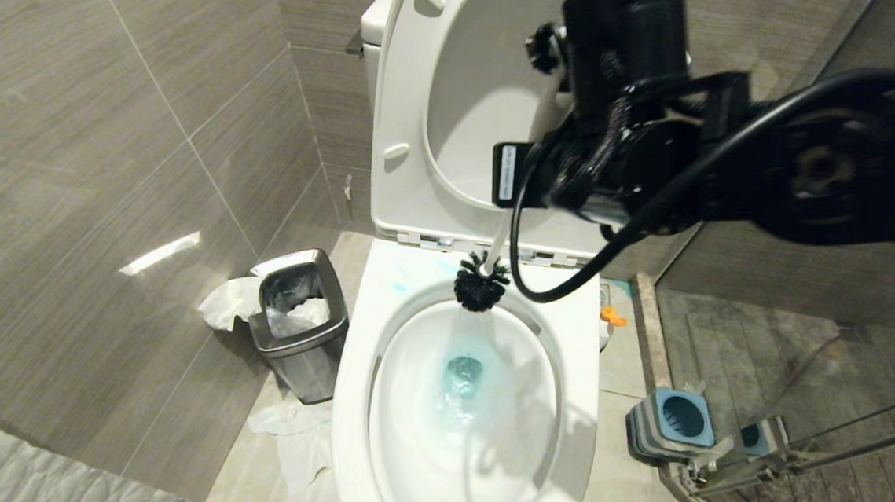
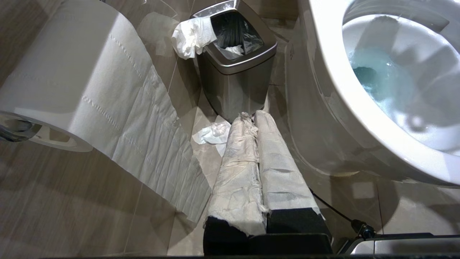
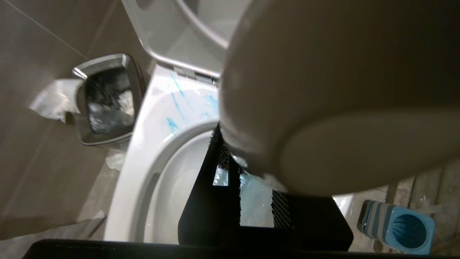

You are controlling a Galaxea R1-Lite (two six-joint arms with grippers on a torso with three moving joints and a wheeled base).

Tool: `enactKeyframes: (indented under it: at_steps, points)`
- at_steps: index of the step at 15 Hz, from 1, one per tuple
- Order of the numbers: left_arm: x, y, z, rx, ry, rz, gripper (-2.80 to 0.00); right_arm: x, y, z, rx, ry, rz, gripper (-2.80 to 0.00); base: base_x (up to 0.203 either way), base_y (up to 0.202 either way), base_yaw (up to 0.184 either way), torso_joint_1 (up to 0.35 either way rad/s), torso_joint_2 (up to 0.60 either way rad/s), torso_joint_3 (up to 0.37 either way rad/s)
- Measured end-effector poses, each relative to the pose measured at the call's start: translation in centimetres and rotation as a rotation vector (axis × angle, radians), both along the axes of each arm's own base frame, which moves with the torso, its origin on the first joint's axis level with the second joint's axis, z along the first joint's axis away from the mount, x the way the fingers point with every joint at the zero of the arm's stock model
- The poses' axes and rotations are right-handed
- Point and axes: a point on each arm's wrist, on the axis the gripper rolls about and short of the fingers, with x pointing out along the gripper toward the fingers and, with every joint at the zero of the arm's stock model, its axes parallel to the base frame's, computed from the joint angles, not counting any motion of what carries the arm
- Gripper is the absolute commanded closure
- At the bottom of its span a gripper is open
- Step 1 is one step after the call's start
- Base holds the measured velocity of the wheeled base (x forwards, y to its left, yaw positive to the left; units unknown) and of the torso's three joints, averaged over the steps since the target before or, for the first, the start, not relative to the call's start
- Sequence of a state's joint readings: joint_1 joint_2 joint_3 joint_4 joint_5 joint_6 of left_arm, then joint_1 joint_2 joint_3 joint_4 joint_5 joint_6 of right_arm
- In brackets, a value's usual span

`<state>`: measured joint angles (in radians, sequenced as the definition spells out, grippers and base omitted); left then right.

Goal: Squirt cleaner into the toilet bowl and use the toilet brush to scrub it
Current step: Scrub the toilet bowl

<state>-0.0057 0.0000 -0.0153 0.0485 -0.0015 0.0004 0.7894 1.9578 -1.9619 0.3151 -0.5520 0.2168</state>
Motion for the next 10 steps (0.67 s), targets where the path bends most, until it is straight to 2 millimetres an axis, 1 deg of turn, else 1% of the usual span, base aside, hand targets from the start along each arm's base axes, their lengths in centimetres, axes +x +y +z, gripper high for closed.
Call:
enactKeyframes:
  at_steps: [2,4,6,8,10]
  points:
    - [0.0,0.0,0.0,0.000,0.000,0.000,0.00,-2.5,-2.3,2.9,0.024,-0.016,0.017,0.00,0.000,0.000,0.000,0.000,0.00,0.000]
    - [0.0,0.0,0.0,-0.001,0.000,0.000,0.00,-4.2,-4.0,4.6,0.052,-0.019,0.036,0.00,0.000,0.000,0.000,0.000,0.00,0.000]
    - [0.0,0.0,0.0,0.000,0.000,-0.001,0.00,-5.0,-4.8,5.4,0.077,-0.029,0.035,0.00,0.000,0.000,0.000,0.000,0.00,0.000]
    - [0.0,0.0,0.0,0.000,0.000,-0.001,0.00,-5.4,-5.1,5.6,0.074,-0.020,0.050,0.00,0.000,0.000,0.000,0.000,0.00,0.000]
    - [0.0,0.0,0.0,0.000,0.000,0.000,0.00,-5.5,-5.2,5.3,0.059,0.004,0.062,0.00,0.000,0.000,0.000,0.000,0.00,0.000]
